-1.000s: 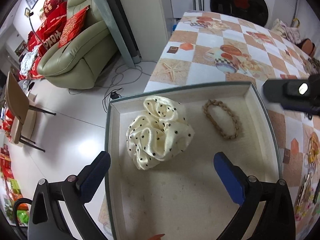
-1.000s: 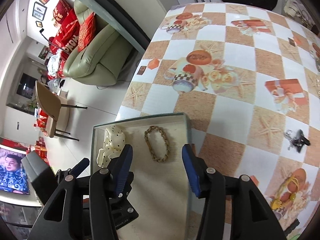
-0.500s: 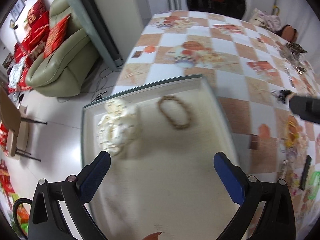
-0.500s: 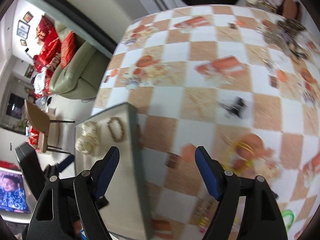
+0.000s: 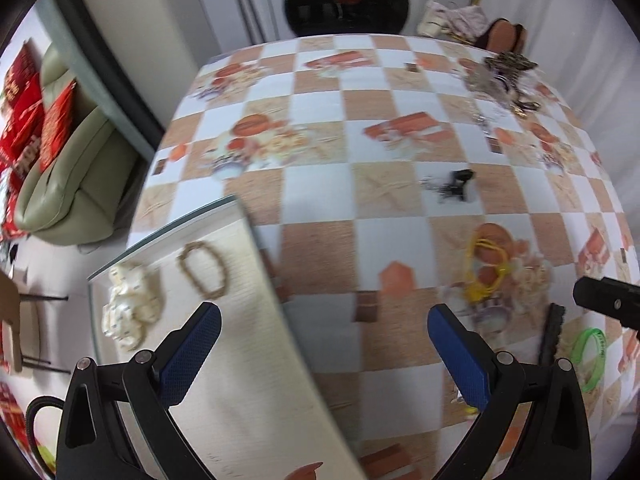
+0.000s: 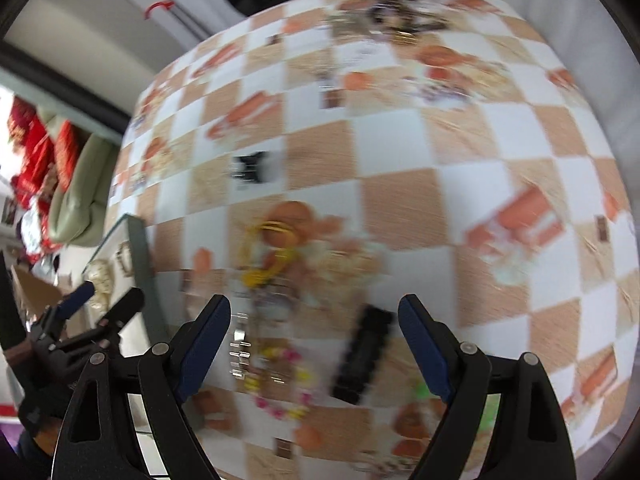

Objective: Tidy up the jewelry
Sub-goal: 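Grasp the yellow hair tie with the left tool while the right tool grasps the green bangle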

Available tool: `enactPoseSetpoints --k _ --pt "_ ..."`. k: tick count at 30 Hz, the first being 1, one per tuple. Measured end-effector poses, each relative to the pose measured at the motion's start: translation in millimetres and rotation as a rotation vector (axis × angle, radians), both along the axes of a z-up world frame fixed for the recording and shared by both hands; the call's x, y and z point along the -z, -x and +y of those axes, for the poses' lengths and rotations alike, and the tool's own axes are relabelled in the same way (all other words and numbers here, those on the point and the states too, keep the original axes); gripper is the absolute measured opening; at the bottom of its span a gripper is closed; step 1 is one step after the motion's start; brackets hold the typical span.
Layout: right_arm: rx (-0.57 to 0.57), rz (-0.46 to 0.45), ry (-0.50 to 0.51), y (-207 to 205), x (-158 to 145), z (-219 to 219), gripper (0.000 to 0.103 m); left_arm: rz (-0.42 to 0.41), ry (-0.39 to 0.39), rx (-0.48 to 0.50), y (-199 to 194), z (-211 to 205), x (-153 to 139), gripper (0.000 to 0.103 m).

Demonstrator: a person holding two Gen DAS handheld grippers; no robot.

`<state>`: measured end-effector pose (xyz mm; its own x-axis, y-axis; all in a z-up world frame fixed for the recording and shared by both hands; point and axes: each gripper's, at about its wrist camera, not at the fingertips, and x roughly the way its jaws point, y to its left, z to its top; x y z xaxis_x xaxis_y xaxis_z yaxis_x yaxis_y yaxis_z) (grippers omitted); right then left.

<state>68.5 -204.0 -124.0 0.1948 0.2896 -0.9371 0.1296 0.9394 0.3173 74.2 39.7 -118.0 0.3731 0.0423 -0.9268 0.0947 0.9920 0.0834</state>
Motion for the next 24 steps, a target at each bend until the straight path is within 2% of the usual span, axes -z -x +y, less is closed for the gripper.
enactPoseSetpoints --k 10,19,20,23,24 --pt "0.091 0.067 0.085 31 17 -63 0.088 0.066 0.066 0.079 -11 -51 21 0.103" --pt "0.13 0.135 0.143 58 37 -97 0.088 0.108 0.067 0.117 -23 -76 44 0.103" --pt "0.13 0.137 0.148 59 37 -98 0.088 0.11 0.063 0.119 -25 -78 46 0.099" --pt "0.119 0.144 0.166 65 42 -102 0.088 0.124 0.053 0.129 -32 -82 54 0.098" --pt "0.114 0.145 0.17 67 44 -103 0.088 0.126 0.054 0.132 -34 -84 56 0.095"
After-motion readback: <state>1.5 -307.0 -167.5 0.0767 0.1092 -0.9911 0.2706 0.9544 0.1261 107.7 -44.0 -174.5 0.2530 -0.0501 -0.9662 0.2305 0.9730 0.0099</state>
